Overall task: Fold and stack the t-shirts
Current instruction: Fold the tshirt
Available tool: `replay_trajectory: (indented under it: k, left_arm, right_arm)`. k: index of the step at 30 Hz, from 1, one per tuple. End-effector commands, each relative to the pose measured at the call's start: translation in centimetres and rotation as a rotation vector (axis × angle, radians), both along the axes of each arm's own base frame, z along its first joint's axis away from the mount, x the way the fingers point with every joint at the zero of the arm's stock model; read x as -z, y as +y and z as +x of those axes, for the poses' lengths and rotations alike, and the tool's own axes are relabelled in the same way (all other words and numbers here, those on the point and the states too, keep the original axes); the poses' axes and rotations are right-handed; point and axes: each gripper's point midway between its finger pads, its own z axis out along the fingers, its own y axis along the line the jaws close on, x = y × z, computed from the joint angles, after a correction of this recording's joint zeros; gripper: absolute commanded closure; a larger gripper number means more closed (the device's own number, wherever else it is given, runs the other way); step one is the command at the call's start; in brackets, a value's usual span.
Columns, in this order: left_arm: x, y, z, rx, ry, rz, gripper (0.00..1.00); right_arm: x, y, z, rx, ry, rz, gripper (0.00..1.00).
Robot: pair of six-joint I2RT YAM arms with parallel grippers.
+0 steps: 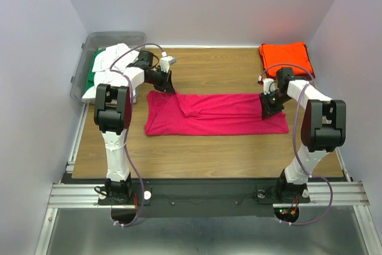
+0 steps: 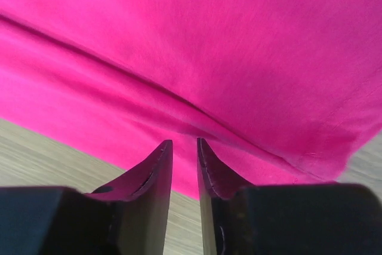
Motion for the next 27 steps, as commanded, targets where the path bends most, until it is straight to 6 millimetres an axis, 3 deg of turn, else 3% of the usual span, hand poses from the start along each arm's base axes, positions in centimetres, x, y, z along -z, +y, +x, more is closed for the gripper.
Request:
replay_trajectory:
  k: [1,3,6,7,11,12,14,15,17,18,20,22,24,25,26,27]
  left_arm:
    - [-2.3,-0.2,1.9,-0.039,-0.043,-0.035,0.99]
    - [-2.2,-0.2,1.8,-0.039,-0.040,-0.035,0.98]
    - [-2.1,-0.1,1.8,-0.041,-0.039,-0.029,0.96]
    - [-1.9,0.0,1.7,-0.044,-0.029,-0.025,0.94]
    - [-1.4,0.0,1.5,-0.047,-0.014,-0.020,0.91]
    - [-1.5,0.0,1.5,-0.050,-0.015,-0.021,0.91]
    - [-1.3,0.0,1.5,-0.052,-0.008,-0.023,0.91]
    - [-1.2,0.0,1.4,-0.052,-0.002,-0.024,0.91]
    - [-1.2,0.0,1.4,-0.052,0.001,-0.025,0.90]
    - [-1.2,0.0,1.4,-0.052,-0.001,-0.025,0.90]
    - [-1.0,0.0,1.3,-0.050,0.004,-0.025,0.90]
    - [-0.7,0.0,1.3,-0.050,0.012,-0.025,0.90]
    - [-0.6,0.0,1.2,-0.048,0.013,-0.023,0.90]
    - [-0.4,0.0,1.2,-0.046,0.015,-0.022,0.90]
    - [-0.4,0.0,1.2,-0.045,0.014,-0.023,0.90]
    - [-0.4,0.0,1.2,-0.045,0.014,-0.023,0.90]
  right_arm:
    - [-5.6,2.4,4.1,0.029,-0.170,0.129,0.69]
    - [-8.9,5.3,4.4,-0.012,-0.214,0.246,0.61]
    - [-11.5,8.7,4.5,-0.060,-0.244,0.329,0.57]
    - [-12.9,11.2,4.6,-0.111,-0.258,0.371,0.57]
    - [-14.2,18.1,3.9,-0.187,-0.189,0.498,0.57]
    - [-14.3,20.6,3.2,-0.224,-0.179,0.524,0.57]
    - [-13.6,23.2,3.1,-0.248,-0.180,0.530,0.56]
    - [-13.5,25.7,2.4,-0.293,-0.196,0.536,0.55]
    - [-11.9,27.6,2.8,-0.307,-0.238,0.446,0.54]
    - [-11.5,29.9,2.1,-0.363,-0.277,0.420,0.54]
    - [-9.7,30.9,3.0,-0.354,-0.350,0.291,0.53]
    - [-9.5,33.3,2.9,-0.398,-0.420,0.237,0.53]
    - [-8.2,34.0,3.7,-0.389,-0.460,0.151,0.53]
    - [-8.6,34.8,3.9,-0.395,-0.502,0.117,0.53]
    - [-7.5,35.1,4.0,-0.401,-0.497,0.091,0.53]
    - [-7.9,35.4,4.1,-0.398,-0.514,0.086,0.53]
